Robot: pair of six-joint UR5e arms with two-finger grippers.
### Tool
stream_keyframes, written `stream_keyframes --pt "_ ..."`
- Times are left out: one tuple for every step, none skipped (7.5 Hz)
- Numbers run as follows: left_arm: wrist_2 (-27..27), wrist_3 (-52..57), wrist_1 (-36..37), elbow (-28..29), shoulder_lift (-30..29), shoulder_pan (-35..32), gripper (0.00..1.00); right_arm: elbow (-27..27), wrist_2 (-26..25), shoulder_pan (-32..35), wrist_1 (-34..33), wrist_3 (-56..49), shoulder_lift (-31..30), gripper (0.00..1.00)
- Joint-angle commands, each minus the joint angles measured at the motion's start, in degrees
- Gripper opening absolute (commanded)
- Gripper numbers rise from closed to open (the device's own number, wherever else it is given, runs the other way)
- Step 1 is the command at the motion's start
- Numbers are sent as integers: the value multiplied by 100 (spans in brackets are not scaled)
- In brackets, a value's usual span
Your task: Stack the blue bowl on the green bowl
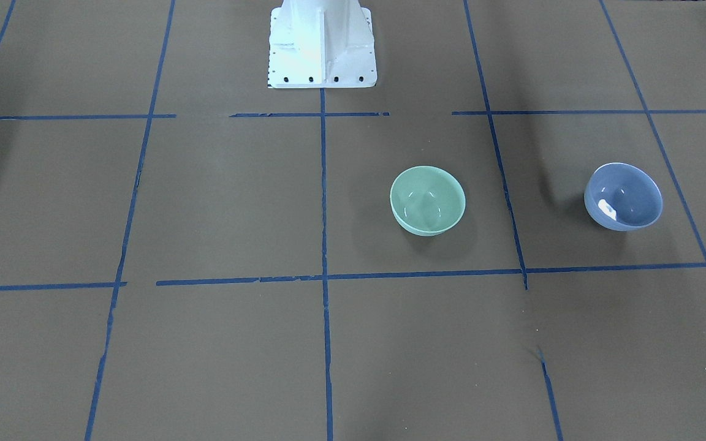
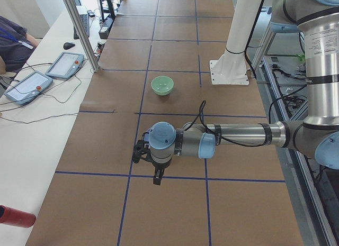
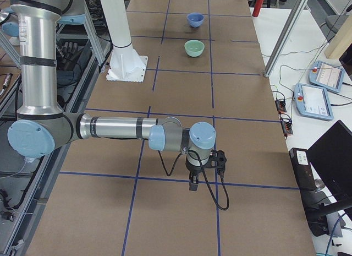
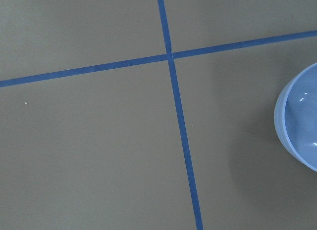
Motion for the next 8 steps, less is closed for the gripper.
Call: stream_keyframes --pt "-21 -23 -11 44 -69 4 100 0 0 -1 0 7 8 100" --pt "-30 -49 -3 62 -113 13 100 0 0 -1 0 7 0 100" --pt "-13 -319 -3 149 -201 21 100 0 0 7 0 7 0 100" --pt "5 -887 -3 106 -315 30 100 0 0 8 0 7 0 100" --pt "-4 -893 -37 158 -446 56 100 0 0 -1 0 -1 0 100" --pt "-13 -919 -55 124 -526 118 100 0 0 -1 0 7 0 100" --pt "-13 -963 -221 80 -527 501 100 0 0 7 0 -1 0 100" --pt "57 -1459 -701 158 -518 775 100 0 0 -1 0 -1 0 100"
